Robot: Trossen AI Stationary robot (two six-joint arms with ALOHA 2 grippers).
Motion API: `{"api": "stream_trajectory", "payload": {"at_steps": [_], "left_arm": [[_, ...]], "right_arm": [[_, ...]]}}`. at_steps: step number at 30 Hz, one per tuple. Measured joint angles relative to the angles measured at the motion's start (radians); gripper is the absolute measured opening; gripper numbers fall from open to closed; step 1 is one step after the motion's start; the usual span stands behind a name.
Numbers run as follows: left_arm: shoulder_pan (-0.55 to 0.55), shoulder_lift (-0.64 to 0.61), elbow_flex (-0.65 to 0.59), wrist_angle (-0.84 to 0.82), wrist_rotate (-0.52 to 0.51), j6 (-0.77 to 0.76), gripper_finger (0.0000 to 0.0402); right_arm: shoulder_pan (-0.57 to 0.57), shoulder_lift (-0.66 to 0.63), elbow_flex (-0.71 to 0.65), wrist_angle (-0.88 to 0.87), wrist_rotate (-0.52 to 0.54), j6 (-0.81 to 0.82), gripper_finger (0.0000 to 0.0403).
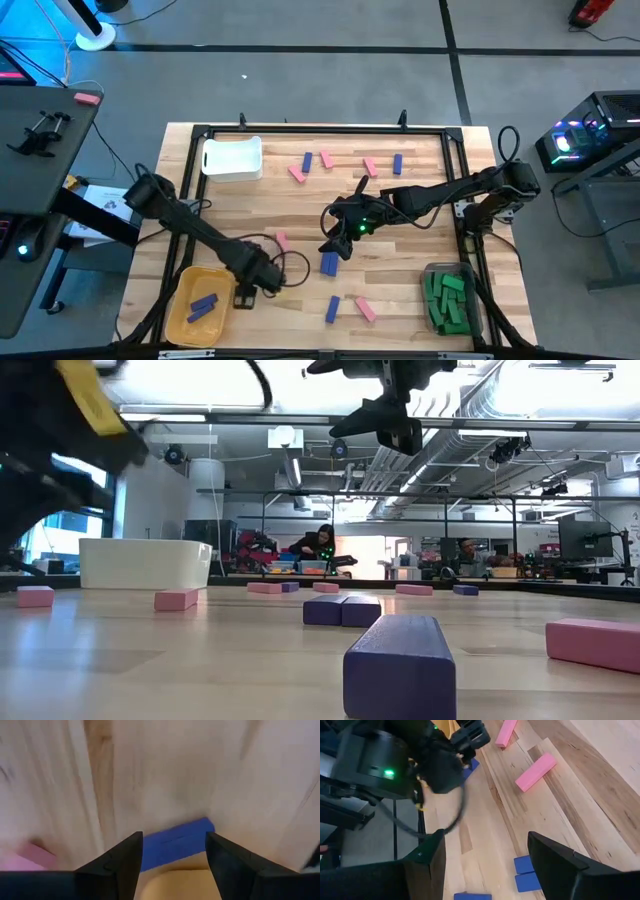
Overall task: Sort blocks
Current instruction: Put the purple block into the yellow bin
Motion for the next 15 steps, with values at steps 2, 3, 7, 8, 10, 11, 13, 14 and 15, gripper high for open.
{"api": "stream_trajectory", "payload": {"at_steps": [2,3,7,8,10,11,13,14,15], "left_arm": [[0.018,0.015,0.0,0.001,0.052,-0.103,0.0201],[0.026,0.019,0.0,0.001,0.071,-0.157,0.0201],[0.056,0.018,0.0,0.003,0.129,-0.329,0.02],[0.058,0.016,0.0,-0.002,0.152,-0.352,0.02],[0.064,0.014,0.0,0.001,0.182,-0.374,0.02],[0.063,0.014,0.0,0.001,0.186,-0.377,0.02],[0.054,0.014,0.0,-0.004,0.187,-0.377,0.02],[0.047,0.014,0.0,-0.003,0.181,-0.373,0.02],[0.041,0.014,-0.002,-0.001,0.165,-0.363,0.02]], "right_arm": [[0.0,0.0,0.0,0.0,0.0,-0.008,0.0213],[0.0,0.0,0.0,0.0,0.0,-0.013,0.0213],[0.0,0.0,0.0,0.0,0.0,-0.022,0.0213],[0.0,0.0,0.0,0.0,0.0,-0.024,0.0213],[0.0,0.0,0.0,0.0,0.0,-0.024,0.0213],[0.0,0.0,0.0,0.0,0.0,-0.025,0.0213],[-0.002,0.0,0.0,-0.001,0.0,-0.031,0.0213],[-0.002,0.0,0.0,-0.001,0.0,-0.031,0.0213],[-0.002,0.0,0.0,-0.001,0.0,-0.032,0.0213]]}}
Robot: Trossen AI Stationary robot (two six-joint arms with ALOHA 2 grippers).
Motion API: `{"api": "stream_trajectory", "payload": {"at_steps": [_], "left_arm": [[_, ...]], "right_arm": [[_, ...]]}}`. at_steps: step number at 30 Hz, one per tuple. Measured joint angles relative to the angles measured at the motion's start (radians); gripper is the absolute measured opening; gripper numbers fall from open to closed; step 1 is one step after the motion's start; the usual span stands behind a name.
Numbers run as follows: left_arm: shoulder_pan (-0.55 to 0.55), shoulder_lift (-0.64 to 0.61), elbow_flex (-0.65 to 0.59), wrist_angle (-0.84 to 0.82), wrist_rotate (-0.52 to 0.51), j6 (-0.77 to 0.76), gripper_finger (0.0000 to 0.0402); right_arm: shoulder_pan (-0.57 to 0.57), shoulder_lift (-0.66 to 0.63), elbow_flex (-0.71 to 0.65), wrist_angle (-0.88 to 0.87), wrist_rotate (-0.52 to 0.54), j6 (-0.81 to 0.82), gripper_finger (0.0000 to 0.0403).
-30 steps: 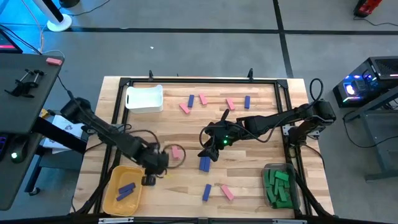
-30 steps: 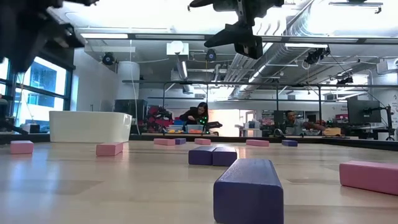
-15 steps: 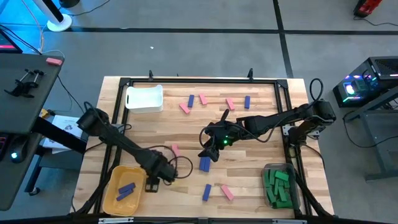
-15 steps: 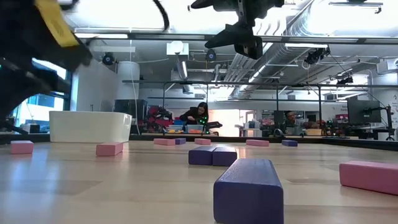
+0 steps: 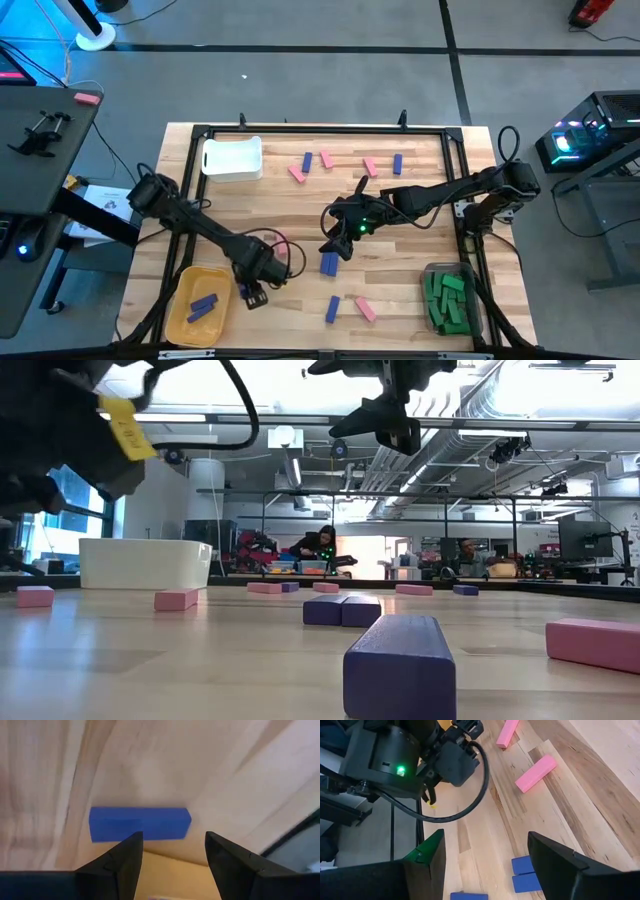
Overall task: Sort blocks
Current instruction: Put the purple block into the yellow bin
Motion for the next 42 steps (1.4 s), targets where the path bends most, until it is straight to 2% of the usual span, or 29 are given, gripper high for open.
{"api": "stream_trajectory", "payload": {"at_steps": [8,17,21,30,33,38,42], "left_arm": [[-0.009,0.0,-0.059,-0.025,-0.036,0.01,0.02],[0.001,-0.003,-0.073,0.009,-0.068,0.006,0.02],[0.033,-0.006,-0.07,0.12,-0.067,0.009,0.02],[0.17,-0.001,-0.071,0.448,-0.155,-0.064,0.02],[0.204,0.001,-0.074,0.501,-0.137,-0.091,0.02],[0.231,-0.041,-0.037,0.486,-0.029,-0.006,0.02],[0.227,-0.106,0.014,0.409,-0.068,0.162,0.02]], "right_arm": [[0.0,0.0,0.0,0.0,0.0,0.0,0.0213],[0.0,0.0,0.0,0.0,0.0,0.004,0.0213],[0.0,0.0,0.0,-0.001,0.0,0.007,0.0213],[0.0,0.0,0.0,-0.016,0.0,0.008,0.0213],[0.0,0.0,0.0,-0.016,0.0,0.008,0.0213],[0.0,0.0,-0.001,-0.022,0.0,0.008,0.0213],[0.0,0.0,-0.001,-0.028,-0.007,0.008,0.0213]]}}
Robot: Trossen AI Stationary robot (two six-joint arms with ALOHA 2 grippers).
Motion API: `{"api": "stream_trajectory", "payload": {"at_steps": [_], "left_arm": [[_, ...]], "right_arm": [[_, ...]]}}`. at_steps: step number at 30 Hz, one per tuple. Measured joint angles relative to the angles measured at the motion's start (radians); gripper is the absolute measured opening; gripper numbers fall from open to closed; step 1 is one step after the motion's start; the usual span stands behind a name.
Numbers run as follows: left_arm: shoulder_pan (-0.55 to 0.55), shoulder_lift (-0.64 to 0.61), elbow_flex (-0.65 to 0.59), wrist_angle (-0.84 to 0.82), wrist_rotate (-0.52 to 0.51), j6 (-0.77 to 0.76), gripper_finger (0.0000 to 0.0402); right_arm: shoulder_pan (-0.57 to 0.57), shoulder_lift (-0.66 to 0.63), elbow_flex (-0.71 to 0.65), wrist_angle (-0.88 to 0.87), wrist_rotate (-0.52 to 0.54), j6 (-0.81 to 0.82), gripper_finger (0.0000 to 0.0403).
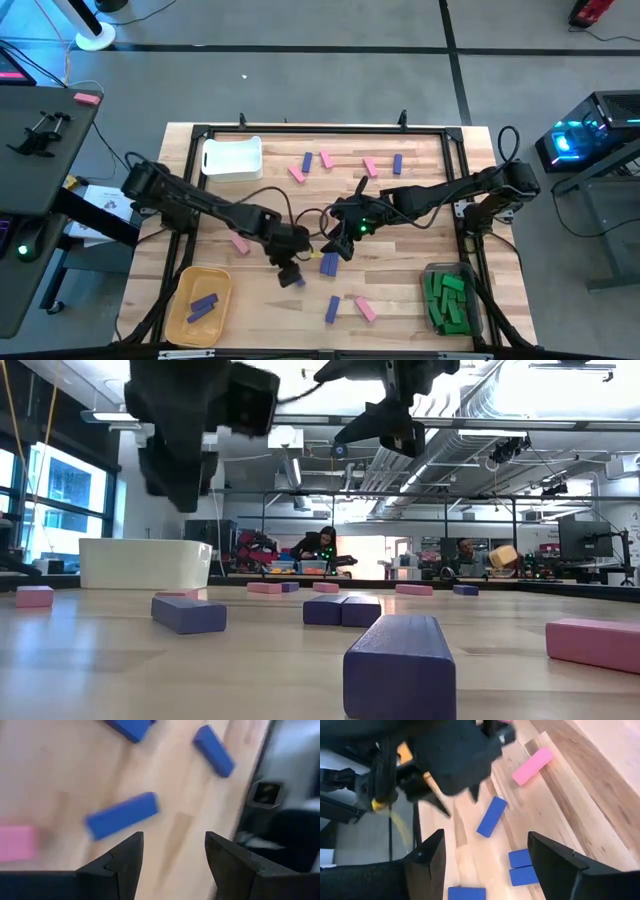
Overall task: Sort blocks
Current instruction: Put the purple block into the yellow bin
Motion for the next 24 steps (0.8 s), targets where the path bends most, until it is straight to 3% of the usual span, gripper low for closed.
{"api": "stream_trajectory", "payload": {"at_steps": [7,12,16,24], "left_arm": [[-0.099,-0.025,0.007,-0.027,-0.325,0.652,0.02],[-0.127,0.044,0.007,0.064,-0.351,1.001,0.02],[-0.12,0.104,0.006,0.089,-0.338,1.077,0.02],[-0.081,0.132,0.007,0.083,-0.169,1.071,0.02]], "right_arm": [[0.01,-0.095,-0.002,0.148,-0.012,-0.032,0.0213],[0.011,-0.211,-0.002,0.184,0.026,-0.002,0.0213],[0.015,-0.272,0.0,0.187,0.087,0.05,0.0213],[0.044,-0.273,0.0,0.141,0.176,0.103,0.0213]]}}
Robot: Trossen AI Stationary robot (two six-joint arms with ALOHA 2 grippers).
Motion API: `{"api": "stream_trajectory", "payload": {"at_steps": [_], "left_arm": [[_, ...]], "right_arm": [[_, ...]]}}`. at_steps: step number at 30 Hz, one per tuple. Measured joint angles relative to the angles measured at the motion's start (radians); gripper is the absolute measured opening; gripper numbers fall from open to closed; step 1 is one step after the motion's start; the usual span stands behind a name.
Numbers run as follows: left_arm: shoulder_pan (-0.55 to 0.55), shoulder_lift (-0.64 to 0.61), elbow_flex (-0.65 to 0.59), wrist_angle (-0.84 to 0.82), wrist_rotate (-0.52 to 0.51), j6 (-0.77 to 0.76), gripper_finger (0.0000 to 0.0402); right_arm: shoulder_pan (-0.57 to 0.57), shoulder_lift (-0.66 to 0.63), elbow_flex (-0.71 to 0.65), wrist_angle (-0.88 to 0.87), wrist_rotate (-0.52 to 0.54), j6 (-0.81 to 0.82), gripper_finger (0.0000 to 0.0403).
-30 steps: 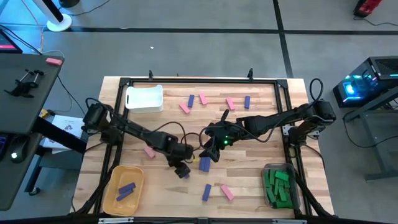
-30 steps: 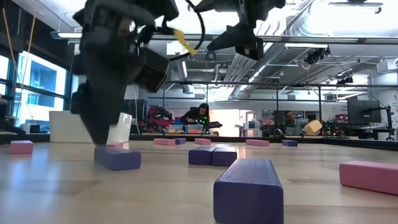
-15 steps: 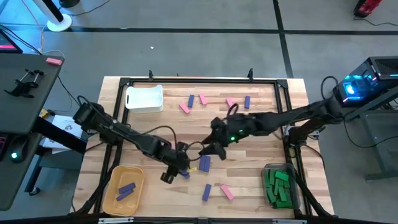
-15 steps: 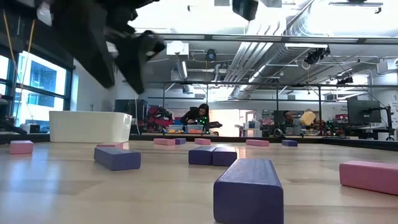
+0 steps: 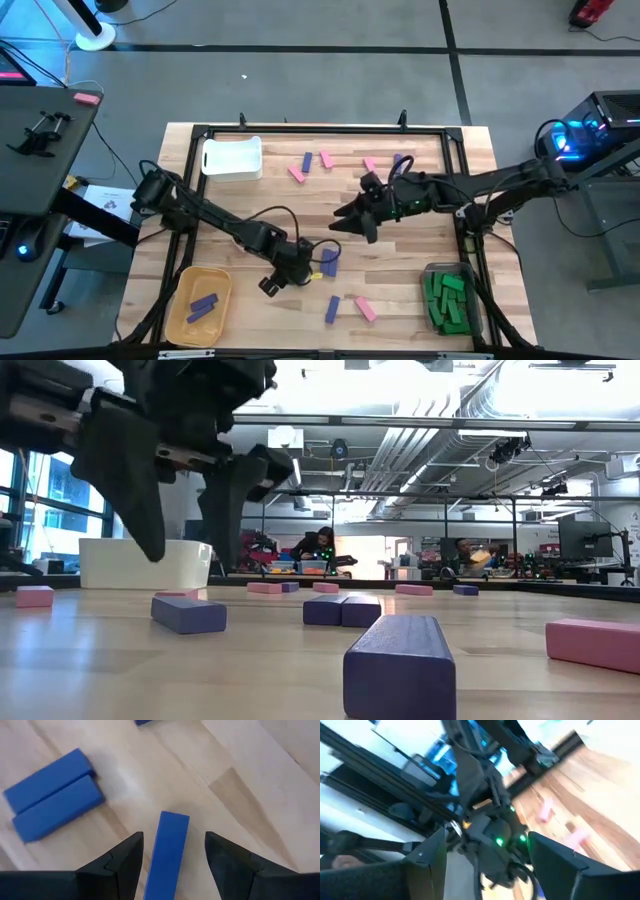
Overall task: Sort blocks
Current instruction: Put the purple block into the yellow bin
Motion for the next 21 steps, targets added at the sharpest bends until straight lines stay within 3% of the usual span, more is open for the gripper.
{"api": "stream_trajectory", "payload": {"at_steps": [7,16,18,21], "left_arm": [[0.029,0.078,-0.001,0.0,-0.007,0.061,0.02],[0.039,0.115,0.004,-0.012,0.009,0.061,0.0197],[0.039,0.112,0.004,-0.017,0.007,0.027,0.0181],[0.041,0.104,0.004,-0.043,0.002,-0.041,0.0119]], "right_arm": [[0.023,-0.004,0.0,0.028,0.07,0.003,0.0213],[0.025,-0.004,0.0,0.069,0.078,0.002,0.0213],[0.025,-0.004,0.0,0.07,0.079,-0.002,0.0213],[0.024,-0.004,0.0,0.069,0.079,-0.01,0.0213]]}}
